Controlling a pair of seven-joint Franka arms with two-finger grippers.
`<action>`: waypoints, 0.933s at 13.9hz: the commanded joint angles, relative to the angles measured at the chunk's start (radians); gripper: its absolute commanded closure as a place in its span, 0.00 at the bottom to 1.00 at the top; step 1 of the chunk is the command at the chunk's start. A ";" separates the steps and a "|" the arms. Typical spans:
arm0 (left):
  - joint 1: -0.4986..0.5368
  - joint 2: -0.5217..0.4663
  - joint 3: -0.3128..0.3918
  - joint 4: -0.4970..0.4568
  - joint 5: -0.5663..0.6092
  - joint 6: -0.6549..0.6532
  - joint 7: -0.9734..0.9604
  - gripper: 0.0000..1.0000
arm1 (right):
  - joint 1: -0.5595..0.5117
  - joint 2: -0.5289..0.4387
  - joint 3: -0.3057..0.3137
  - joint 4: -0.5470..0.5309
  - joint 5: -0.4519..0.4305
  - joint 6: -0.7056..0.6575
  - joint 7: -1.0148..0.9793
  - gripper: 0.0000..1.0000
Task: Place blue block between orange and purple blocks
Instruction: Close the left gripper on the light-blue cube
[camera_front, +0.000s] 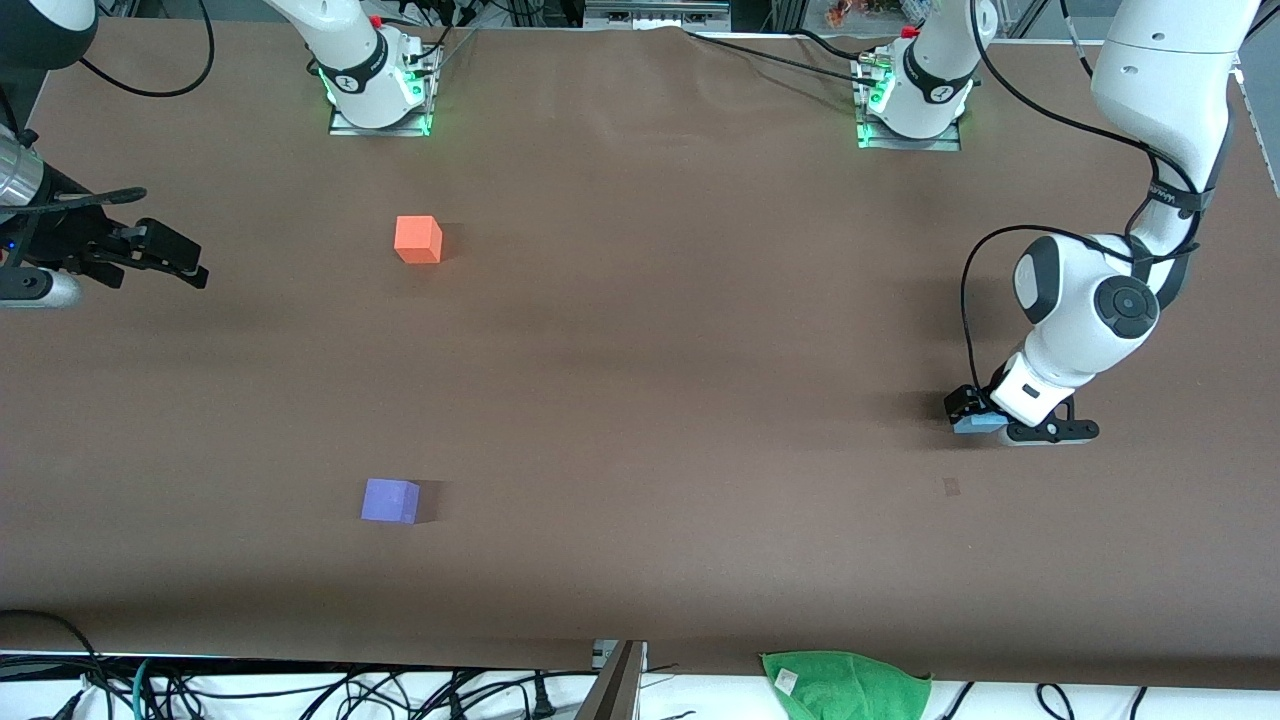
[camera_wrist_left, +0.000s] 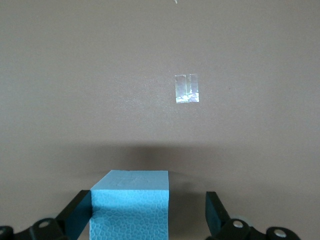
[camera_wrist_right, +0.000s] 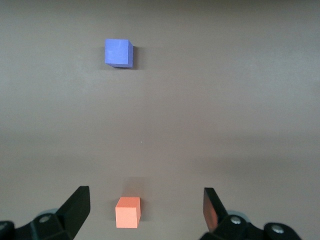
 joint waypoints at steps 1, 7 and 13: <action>0.012 0.024 -0.003 -0.012 -0.016 0.037 0.009 0.00 | -0.006 -0.001 -0.002 0.009 0.015 -0.015 -0.014 0.00; 0.014 0.028 -0.003 -0.013 -0.016 0.042 0.008 0.00 | -0.006 -0.001 -0.002 0.009 0.015 -0.015 -0.014 0.00; 0.012 0.041 -0.004 -0.012 -0.013 0.042 0.026 1.00 | -0.006 -0.001 -0.002 0.009 0.015 -0.015 -0.014 0.00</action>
